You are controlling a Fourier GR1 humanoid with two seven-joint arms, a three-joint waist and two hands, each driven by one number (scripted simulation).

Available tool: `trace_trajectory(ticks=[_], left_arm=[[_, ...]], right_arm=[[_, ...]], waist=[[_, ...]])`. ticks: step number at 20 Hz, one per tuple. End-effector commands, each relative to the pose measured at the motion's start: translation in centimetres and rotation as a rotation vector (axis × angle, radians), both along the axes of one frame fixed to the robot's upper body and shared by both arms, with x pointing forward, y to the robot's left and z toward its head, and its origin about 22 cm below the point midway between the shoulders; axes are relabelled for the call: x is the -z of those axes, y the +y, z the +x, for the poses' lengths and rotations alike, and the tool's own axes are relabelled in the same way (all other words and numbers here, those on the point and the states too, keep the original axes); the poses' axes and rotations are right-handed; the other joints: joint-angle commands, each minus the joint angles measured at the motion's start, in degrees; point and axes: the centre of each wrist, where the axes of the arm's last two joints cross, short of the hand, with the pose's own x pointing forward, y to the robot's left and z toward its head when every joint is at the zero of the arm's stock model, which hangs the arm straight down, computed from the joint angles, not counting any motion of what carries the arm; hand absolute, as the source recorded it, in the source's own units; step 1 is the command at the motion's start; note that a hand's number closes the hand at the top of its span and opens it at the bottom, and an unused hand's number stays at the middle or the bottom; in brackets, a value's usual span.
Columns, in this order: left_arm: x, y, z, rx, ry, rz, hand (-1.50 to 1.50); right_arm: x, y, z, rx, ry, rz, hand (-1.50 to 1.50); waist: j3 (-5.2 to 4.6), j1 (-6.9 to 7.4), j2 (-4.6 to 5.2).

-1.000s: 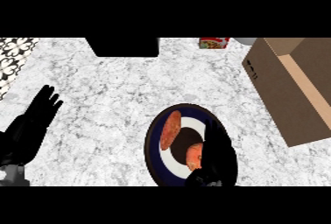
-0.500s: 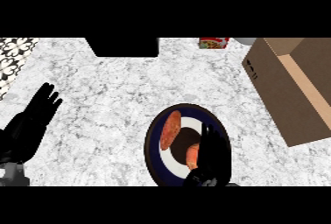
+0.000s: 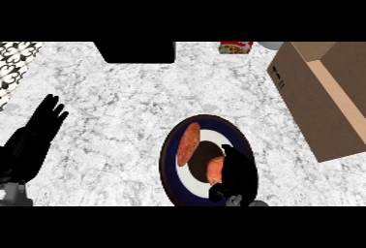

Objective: Pick the squash from the plate and place it in the cardboard box

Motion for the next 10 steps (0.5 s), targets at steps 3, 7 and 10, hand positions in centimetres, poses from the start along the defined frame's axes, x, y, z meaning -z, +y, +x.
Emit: trace_trajectory(ticks=[3,7,10], left_arm=[[-0.3,0.2,0.9,0.002,-0.013,-0.010,0.00],[0.9,-0.9,-1.5,-0.016,-0.007,0.006,0.00],[0.3,-1.7,1.0,-0.002,-0.006,-0.013,0.00]], right_arm=[[-0.1,0.8,0.4,0.036,-0.037,-0.064,1.50],[1.0,-0.6,0.6,0.018,-0.029,-0.060,1.50],[-0.6,1.2,0.3,0.012,-0.052,-0.062,1.50]], waist=[[0.00,-0.12,0.01],[0.01,-0.02,-0.02],[0.00,-0.13,0.00]])
